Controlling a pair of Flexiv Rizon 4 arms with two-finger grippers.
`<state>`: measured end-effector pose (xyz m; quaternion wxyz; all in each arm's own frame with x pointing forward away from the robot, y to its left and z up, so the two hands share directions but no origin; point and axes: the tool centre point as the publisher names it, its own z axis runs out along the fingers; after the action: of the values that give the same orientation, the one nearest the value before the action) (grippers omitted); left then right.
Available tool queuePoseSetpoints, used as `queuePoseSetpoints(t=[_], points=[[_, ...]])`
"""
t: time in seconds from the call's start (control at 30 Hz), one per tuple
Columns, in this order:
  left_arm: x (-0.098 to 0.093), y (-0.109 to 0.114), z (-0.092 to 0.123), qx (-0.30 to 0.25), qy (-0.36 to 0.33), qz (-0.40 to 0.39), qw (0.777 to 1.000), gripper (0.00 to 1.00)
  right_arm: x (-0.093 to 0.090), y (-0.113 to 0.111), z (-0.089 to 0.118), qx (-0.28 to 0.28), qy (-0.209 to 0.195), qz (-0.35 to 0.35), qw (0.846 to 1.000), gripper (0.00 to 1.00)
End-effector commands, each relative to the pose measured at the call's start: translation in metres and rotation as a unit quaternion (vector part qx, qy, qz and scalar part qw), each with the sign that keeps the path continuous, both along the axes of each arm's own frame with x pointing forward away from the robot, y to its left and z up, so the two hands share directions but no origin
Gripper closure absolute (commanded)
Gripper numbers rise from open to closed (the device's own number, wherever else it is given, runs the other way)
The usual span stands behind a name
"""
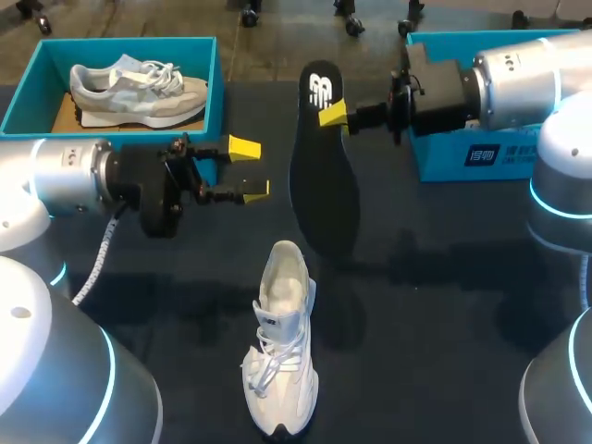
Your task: Take the shoe out of the shoebox, open the shoe tongue, remove and reinsert the insole, then place the shoe into the shoebox
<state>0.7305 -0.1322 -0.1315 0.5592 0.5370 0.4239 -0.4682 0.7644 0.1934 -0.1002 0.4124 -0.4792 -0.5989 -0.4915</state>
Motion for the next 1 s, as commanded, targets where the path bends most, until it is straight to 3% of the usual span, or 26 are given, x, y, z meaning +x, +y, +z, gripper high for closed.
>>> queuePoseSetpoints(t=[0.03,0.27,0.63,1.0], points=[[0.002,-0.006,-0.004,-0.010,-0.001,0.004,1.000,0.00,0.013,0.008,-0.013,-0.005,0.046,0.009,0.999,1.00],[0.007,-0.011,-0.007,-0.005,0.010,0.016,1.000,0.00,0.012,0.011,-0.029,-0.008,0.095,-0.012,0.995,1.00],[0.007,-0.011,-0.007,-0.005,0.010,0.016,1.000,0.00,0.012,0.011,-0.029,-0.008,0.095,-0.012,0.995,1.00],[0.015,-0.022,-0.018,0.015,0.040,0.035,0.998,0.00,0.024,0.025,-0.039,0.000,0.116,0.003,0.993,1.00]])
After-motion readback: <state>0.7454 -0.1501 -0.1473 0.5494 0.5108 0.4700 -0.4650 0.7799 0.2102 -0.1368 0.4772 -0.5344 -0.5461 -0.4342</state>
